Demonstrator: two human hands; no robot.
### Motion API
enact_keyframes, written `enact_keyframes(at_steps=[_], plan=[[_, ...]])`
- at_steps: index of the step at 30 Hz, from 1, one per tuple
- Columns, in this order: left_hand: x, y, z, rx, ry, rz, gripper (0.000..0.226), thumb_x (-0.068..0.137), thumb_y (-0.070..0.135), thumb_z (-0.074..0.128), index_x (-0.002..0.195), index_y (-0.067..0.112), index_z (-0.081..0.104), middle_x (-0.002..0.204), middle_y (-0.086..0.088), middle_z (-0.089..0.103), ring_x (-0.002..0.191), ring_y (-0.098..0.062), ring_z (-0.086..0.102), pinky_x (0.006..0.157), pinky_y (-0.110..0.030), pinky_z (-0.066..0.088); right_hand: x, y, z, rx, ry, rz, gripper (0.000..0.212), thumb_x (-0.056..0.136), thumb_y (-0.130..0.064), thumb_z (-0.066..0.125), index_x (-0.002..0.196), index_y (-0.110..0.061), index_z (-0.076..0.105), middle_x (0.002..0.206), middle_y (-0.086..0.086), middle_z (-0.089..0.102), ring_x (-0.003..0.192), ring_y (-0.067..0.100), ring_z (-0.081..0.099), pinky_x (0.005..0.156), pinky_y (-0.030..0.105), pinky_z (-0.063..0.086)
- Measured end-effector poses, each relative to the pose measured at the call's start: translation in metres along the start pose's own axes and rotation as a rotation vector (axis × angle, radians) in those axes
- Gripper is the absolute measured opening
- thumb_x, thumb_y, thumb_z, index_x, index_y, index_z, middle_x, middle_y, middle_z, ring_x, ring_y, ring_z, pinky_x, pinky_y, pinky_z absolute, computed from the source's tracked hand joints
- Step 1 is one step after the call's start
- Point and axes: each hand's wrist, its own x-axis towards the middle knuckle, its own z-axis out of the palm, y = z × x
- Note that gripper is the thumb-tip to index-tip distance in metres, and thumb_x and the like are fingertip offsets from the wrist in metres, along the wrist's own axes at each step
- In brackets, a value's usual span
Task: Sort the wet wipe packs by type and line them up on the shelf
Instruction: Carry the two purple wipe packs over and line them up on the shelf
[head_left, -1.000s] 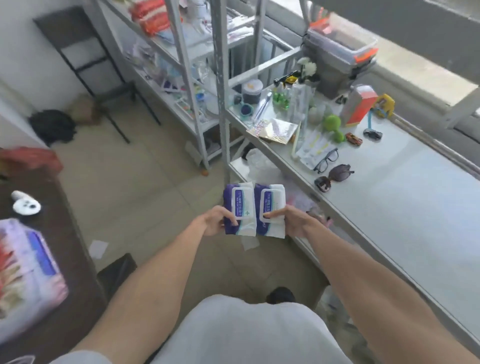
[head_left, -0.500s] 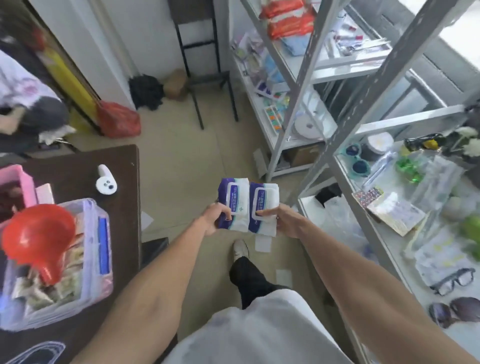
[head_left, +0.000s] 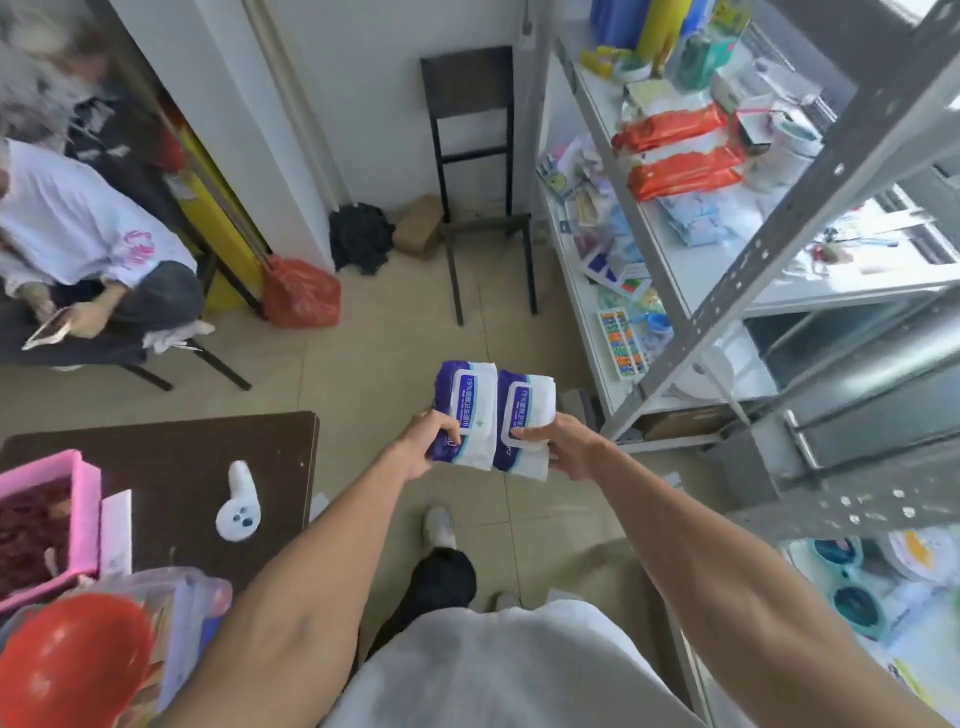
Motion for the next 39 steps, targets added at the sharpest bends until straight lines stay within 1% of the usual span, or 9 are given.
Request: enact_keyframes(at_steps=[5, 10, 14, 17, 21, 24, 30, 33, 39], plan=[[0.075, 0.080, -0.019, -0.003, -0.041, 0.009, 0.069, 0.048, -0.003, 0.048, 0.115, 0.000, 0.062, 0.097, -0.014, 0.072, 0.071, -0.026, 0.070, 0.052, -0.024, 0.054, 0.075, -0.077, -0.003, -0.010, 0.014, -0.062, 0.044, 0.084, -0.005, 0.079, 0.124, -0.014, 0.064, 0.116, 0.006, 0.075, 0.103, 0.023, 0.072, 0.084, 0.035, 0.057], [0.149, 0.162, -0.045, 0.048, -0.079, 0.012, 0.078, 0.048, -0.003, 0.051, 0.126, -0.002, 0.060, 0.113, -0.019, 0.073, 0.090, -0.033, 0.070, 0.060, -0.029, 0.057, 0.146, -0.156, -0.003, -0.006, 0.055, -0.101, 0.044, 0.084, -0.004, 0.079, 0.123, -0.017, 0.064, 0.122, 0.010, 0.073, 0.103, 0.023, 0.074, 0.078, 0.035, 0.061], [0.201, 0.223, -0.053, 0.064, -0.135, -0.023, 0.075, 0.048, -0.002, 0.050, 0.122, -0.002, 0.063, 0.105, -0.017, 0.076, 0.084, -0.029, 0.071, 0.059, -0.027, 0.057, 0.179, -0.216, -0.003, 0.001, 0.077, -0.170, 0.035, 0.085, 0.003, 0.076, 0.111, -0.018, 0.065, 0.106, 0.006, 0.076, 0.091, 0.016, 0.077, 0.065, 0.027, 0.061], [0.225, 0.260, -0.043, 0.083, -0.178, -0.078, 0.053, 0.052, -0.004, 0.045, 0.099, 0.002, 0.066, 0.083, -0.007, 0.076, 0.062, -0.020, 0.071, 0.052, -0.022, 0.055, 0.192, -0.244, -0.016, 0.080, 0.036, -0.213, 0.044, 0.082, 0.008, 0.073, 0.119, -0.012, 0.062, 0.115, 0.013, 0.072, 0.098, 0.021, 0.075, 0.076, 0.032, 0.063], [0.267, 0.306, -0.019, 0.208, -0.311, -0.166, 0.042, 0.077, -0.017, 0.028, 0.087, 0.002, 0.064, 0.074, -0.006, 0.076, 0.059, -0.018, 0.072, 0.050, -0.021, 0.055, 0.206, -0.259, -0.061, 0.232, -0.059, -0.200, 0.047, 0.087, 0.012, 0.066, 0.128, -0.013, 0.066, 0.129, 0.019, 0.068, 0.117, 0.035, 0.067, 0.098, 0.051, 0.057], [0.287, 0.345, 0.020, 0.347, -0.407, -0.222, 0.033, 0.061, -0.009, 0.043, 0.085, 0.002, 0.063, 0.077, -0.007, 0.073, 0.060, -0.017, 0.071, 0.052, -0.021, 0.055, 0.210, -0.264, -0.093, 0.375, -0.032, -0.194, 0.045, 0.086, 0.016, 0.062, 0.117, -0.015, 0.072, 0.121, 0.015, 0.073, 0.109, 0.031, 0.071, 0.093, 0.045, 0.060], [0.333, 0.406, 0.127, 0.628, -0.657, -0.246, 0.051, 0.052, -0.009, 0.045, 0.097, 0.003, 0.065, 0.087, -0.008, 0.074, 0.074, -0.022, 0.072, 0.060, -0.028, 0.058, 0.200, -0.274, -0.154, 0.684, 0.266, -0.319, 0.043, 0.072, 0.009, 0.071, 0.110, -0.010, 0.074, 0.115, 0.020, 0.074, 0.097, 0.033, 0.075, 0.081, 0.047, 0.063], [0.348, 0.409, 0.194, 0.725, -0.769, -0.253, 0.056, 0.052, -0.008, 0.047, 0.104, 0.002, 0.065, 0.100, -0.011, 0.073, 0.087, -0.027, 0.070, 0.064, -0.031, 0.059, 0.190, -0.268, -0.172, 0.861, 0.525, -0.449, 0.046, 0.078, -0.007, 0.075, 0.123, -0.011, 0.069, 0.124, 0.025, 0.070, 0.100, 0.038, 0.073, 0.084, 0.052, 0.061], [0.346, 0.387, 0.320, 0.927, -0.982, -0.235, 0.030, 0.057, -0.011, 0.049, 0.083, 0.000, 0.059, 0.097, -0.016, 0.068, 0.088, -0.031, 0.066, 0.073, -0.034, 0.055, 0.146, -0.240, -0.206, 1.030, 1.062, -0.517, 0.061, 0.073, -0.013, 0.081, 0.130, -0.004, 0.063, 0.125, 0.025, 0.070, 0.110, 0.044, 0.070, 0.092, 0.060, 0.058]])
